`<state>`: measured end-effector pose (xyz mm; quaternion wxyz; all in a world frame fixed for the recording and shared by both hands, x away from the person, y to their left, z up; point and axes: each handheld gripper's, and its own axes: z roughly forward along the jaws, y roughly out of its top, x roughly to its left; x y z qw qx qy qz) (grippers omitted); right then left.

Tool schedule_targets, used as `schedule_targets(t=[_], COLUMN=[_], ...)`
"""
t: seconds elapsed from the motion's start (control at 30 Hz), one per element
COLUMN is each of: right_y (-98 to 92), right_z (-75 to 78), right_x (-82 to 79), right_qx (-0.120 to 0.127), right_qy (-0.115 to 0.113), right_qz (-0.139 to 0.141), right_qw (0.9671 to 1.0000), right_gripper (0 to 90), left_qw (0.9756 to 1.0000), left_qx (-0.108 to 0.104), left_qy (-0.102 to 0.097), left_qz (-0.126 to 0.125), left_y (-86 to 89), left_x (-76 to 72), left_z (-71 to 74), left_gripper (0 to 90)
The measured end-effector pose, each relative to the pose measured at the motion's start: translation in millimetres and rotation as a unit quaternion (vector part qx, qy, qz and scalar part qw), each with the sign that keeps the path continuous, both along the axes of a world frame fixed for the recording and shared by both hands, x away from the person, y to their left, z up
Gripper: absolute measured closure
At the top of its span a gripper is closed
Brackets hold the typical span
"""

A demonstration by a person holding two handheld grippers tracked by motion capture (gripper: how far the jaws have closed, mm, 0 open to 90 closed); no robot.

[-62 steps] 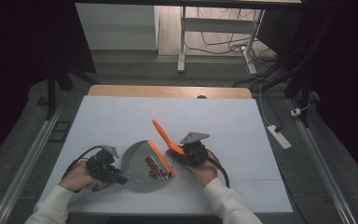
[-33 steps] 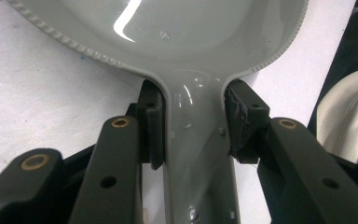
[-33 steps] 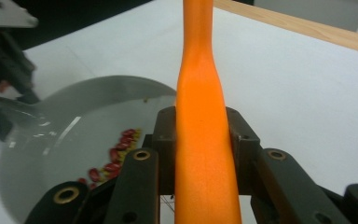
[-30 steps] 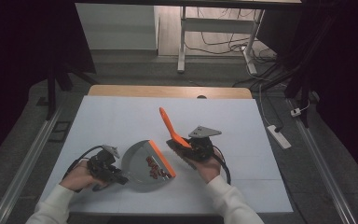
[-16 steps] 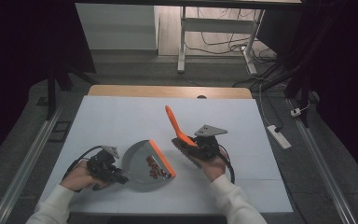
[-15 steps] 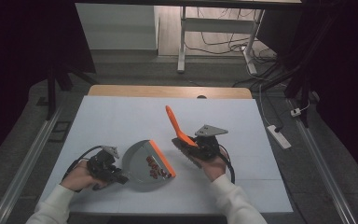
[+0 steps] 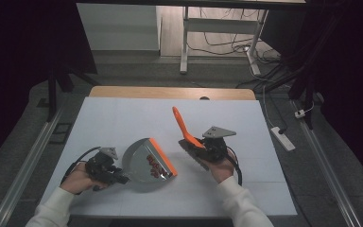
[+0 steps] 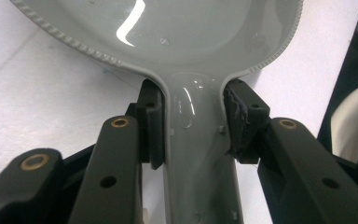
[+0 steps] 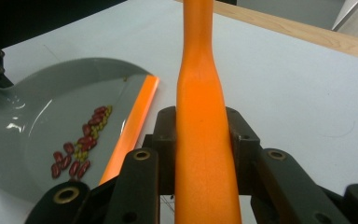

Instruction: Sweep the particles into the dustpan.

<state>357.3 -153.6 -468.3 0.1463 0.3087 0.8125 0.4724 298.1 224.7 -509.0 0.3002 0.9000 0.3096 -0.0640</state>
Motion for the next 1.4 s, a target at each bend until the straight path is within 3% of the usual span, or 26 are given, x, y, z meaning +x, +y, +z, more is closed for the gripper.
schedule_targets(t=[0.23, 0.4, 0.63, 1.13, 1.4], right_y=[-8.6, -14.7, -24.0, -48.7, -59.1], right_z=[1.8, 2.7, 3.6, 3.1, 3.5], right_x=[-1.2, -3.1, -7.5, -15.8, -18.5], right_qx=[0.002, -0.001, -0.004, -0.002, 0.004], right_qy=[0.0, 0.001, 0.004, 0.01, 0.016], right_qz=[-0.004, 0.0, 0.0, -0.003, -0.001], right_qw=[1.0, 1.0, 1.0, 0.9999, 0.9999], right_gripper=[70.2, 70.2, 70.2, 70.2, 70.2], left_qw=[0.9996, 0.9982, 0.996, 0.9881, 0.9818], left_qx=[-0.01, -0.019, -0.028, -0.055, -0.066], left_qy=[-0.007, -0.019, -0.02, -0.024, -0.027], left_qz=[0.026, 0.054, 0.083, 0.142, 0.176], left_y=[5.1, 8.0, 7.9, 15.2, 17.0], left_x=[-4.3, -10.2, -18.9, -34.7, -40.1], left_z=[-1.1, 0.9, 1.0, -0.6, -0.7], left_gripper=[61.7, 61.6, 61.6, 61.6, 61.5])
